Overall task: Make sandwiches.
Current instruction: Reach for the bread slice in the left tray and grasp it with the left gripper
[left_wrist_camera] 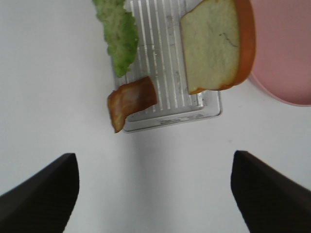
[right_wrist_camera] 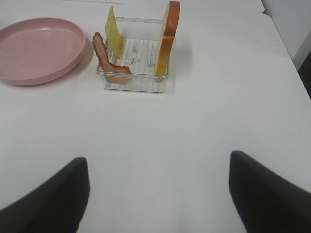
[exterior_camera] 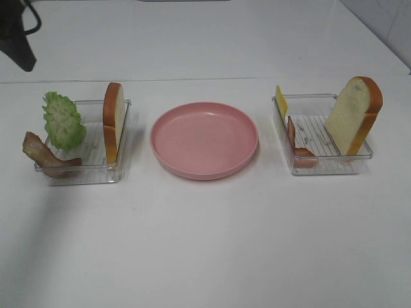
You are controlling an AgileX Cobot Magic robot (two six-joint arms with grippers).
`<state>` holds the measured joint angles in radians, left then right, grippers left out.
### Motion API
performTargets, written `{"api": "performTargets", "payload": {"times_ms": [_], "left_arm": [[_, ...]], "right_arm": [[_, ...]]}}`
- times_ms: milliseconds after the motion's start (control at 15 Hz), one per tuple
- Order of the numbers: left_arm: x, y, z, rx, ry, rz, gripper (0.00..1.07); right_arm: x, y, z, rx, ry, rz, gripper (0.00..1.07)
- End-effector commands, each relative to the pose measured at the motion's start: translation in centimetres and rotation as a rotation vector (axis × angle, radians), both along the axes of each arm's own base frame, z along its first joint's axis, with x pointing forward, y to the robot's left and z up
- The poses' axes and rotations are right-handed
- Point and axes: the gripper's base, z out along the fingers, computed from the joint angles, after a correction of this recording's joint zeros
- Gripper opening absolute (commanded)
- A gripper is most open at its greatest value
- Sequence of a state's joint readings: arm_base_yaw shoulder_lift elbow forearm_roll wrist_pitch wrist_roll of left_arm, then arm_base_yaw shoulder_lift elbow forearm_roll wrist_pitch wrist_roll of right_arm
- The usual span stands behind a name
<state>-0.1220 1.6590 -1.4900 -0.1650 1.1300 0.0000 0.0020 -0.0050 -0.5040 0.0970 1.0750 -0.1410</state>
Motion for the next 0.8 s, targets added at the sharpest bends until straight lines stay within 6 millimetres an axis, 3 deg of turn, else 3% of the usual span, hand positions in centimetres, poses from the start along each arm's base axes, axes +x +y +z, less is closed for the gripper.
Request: {"api": "performTargets", "payload": {"times_ms": [67, 200, 333, 667, 800], "left_arm": [[1.0, -2.2, -0.5, 0.012, 0.027, -0.020, 0.80], [2.5, -6.1, -2.0, 0.061, 0.079, -0.012, 0.80], [3.1, -8.3, -3.1, 0.108, 0.121, -0.034, 0.80], [4.9, -11.0, -5.0, 0.172, 0.144, 0.007, 0.80], [6.3, -11.7, -6.8, 0.177, 0.157, 0.016, 0.80]], "right_arm": [[-0.2, 0.0, 0.1, -0.013, -0.030, -0.004, 0.76], [-0.2, 0.0, 0.1, -0.013, -0.030, -0.004, 0.76], [-0.2, 0.0, 0.1, -0.013, -0.030, -0.004, 0.76], [-0.2, 0.0, 0.1, -0.013, -0.030, -0.004, 0.76], [-0.2, 0.0, 0.1, -0.013, -0.030, -0.004, 0.76]]}}
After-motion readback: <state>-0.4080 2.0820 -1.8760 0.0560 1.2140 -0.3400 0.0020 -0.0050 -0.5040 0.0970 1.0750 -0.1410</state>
